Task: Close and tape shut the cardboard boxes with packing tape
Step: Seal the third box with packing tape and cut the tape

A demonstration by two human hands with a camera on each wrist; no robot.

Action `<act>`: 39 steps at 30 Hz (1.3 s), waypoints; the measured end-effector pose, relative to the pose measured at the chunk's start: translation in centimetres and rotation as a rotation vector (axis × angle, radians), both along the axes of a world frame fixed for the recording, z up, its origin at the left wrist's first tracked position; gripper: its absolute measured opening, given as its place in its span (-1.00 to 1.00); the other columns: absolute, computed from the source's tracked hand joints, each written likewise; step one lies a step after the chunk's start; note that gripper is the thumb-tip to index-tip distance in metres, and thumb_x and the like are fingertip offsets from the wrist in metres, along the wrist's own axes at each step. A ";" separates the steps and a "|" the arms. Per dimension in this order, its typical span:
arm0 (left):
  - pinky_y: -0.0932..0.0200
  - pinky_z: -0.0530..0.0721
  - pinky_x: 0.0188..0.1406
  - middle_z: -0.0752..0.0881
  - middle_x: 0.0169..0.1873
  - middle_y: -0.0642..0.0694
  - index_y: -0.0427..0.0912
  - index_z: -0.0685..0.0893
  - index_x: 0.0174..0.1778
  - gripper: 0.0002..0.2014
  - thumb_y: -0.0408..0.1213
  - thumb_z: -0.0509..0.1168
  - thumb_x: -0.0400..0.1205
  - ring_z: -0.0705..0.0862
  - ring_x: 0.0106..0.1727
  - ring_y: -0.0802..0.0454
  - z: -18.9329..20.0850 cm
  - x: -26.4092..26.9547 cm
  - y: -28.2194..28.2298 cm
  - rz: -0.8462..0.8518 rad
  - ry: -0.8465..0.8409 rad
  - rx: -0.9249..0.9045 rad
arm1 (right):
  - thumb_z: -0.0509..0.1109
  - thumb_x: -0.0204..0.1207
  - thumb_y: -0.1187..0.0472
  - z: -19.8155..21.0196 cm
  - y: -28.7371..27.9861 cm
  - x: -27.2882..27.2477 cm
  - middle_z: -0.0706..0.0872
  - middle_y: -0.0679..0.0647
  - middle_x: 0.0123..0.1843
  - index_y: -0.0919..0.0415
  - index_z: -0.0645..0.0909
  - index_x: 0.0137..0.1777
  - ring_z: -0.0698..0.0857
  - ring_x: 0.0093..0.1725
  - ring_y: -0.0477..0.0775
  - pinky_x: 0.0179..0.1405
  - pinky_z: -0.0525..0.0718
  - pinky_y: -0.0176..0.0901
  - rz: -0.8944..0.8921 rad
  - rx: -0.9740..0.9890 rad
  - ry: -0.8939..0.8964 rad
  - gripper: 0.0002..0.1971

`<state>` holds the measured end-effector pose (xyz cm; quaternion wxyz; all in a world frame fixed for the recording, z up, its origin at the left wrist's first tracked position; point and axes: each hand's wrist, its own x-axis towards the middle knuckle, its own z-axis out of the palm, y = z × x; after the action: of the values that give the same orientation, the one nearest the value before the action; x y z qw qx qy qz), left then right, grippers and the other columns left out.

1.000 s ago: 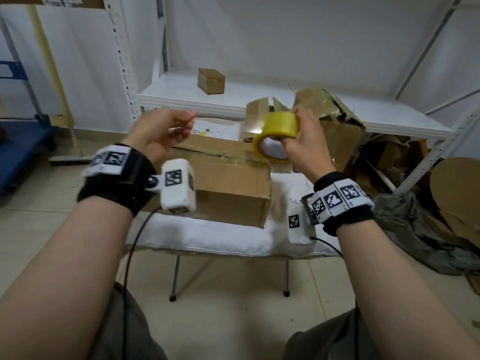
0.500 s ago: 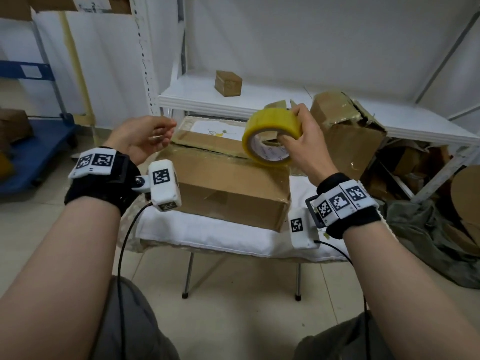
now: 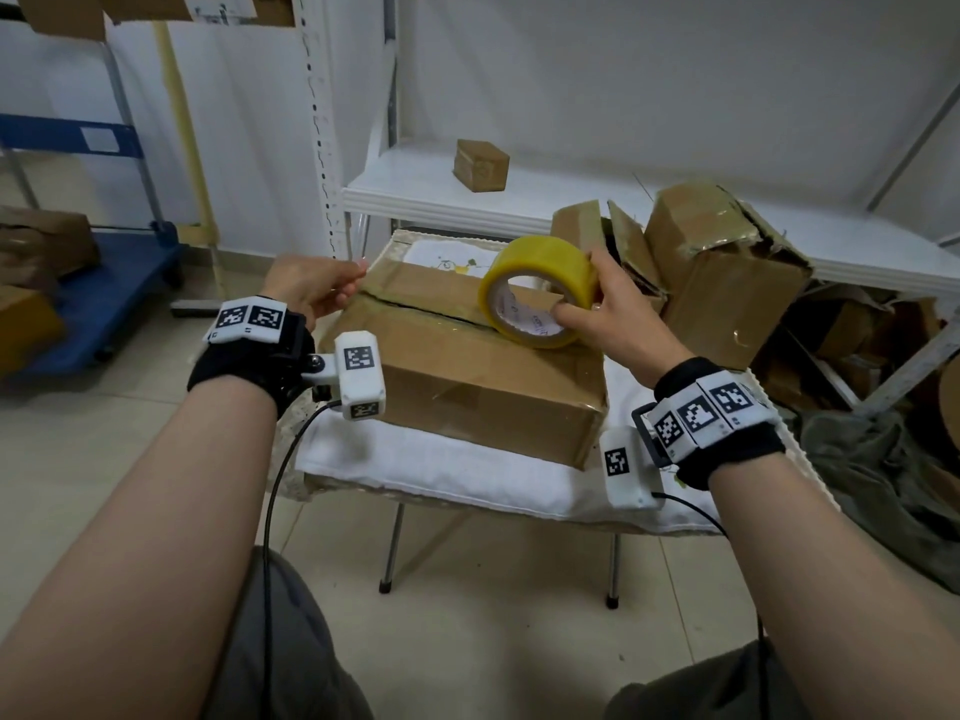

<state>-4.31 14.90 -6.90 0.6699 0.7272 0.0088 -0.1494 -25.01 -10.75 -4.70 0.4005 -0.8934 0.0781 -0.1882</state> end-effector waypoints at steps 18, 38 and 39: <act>0.38 0.47 -0.60 0.59 -0.55 0.03 -0.26 0.76 -0.07 -0.94 -0.35 0.41 0.65 0.48 -0.52 0.19 -1.0 0.4 0.7 0.020 0.053 0.074 | 0.52 0.57 0.03 -0.3 1.0 0.7 0.64 0.05 0.07 0.03 0.42 0.25 0.68 0.09 0.20 0.15 0.70 0.31 0.088 -0.050 -0.002 -0.61; 0.22 0.68 -0.67 0.65 -0.24 -0.06 -0.20 0.59 -0.07 -0.86 -0.26 0.23 0.78 0.65 -0.38 0.05 -1.4 -1.2 0.5 -0.042 0.268 -0.021 | 0.52 0.58 0.10 -1.1 1.0 1.3 0.69 0.14 0.15 0.11 0.43 0.36 0.72 0.16 0.19 0.23 0.70 0.31 0.067 -0.031 0.003 -0.55; 0.22 0.70 -0.65 0.65 -0.24 -0.07 -0.19 0.59 -0.07 -0.84 -0.23 0.22 0.78 0.64 -0.35 0.04 -1.4 -1.4 0.4 -0.057 0.270 -0.003 | 0.52 0.59 0.10 -1.1 1.1 1.3 0.68 0.13 0.17 0.10 0.42 0.39 0.71 0.18 0.18 0.25 0.70 0.31 0.066 -0.033 0.005 -0.54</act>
<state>-5.69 15.31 -8.28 0.6592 0.6995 0.0779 -0.2647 -23.69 -9.69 -5.83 0.3916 -0.9024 0.0464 -0.1739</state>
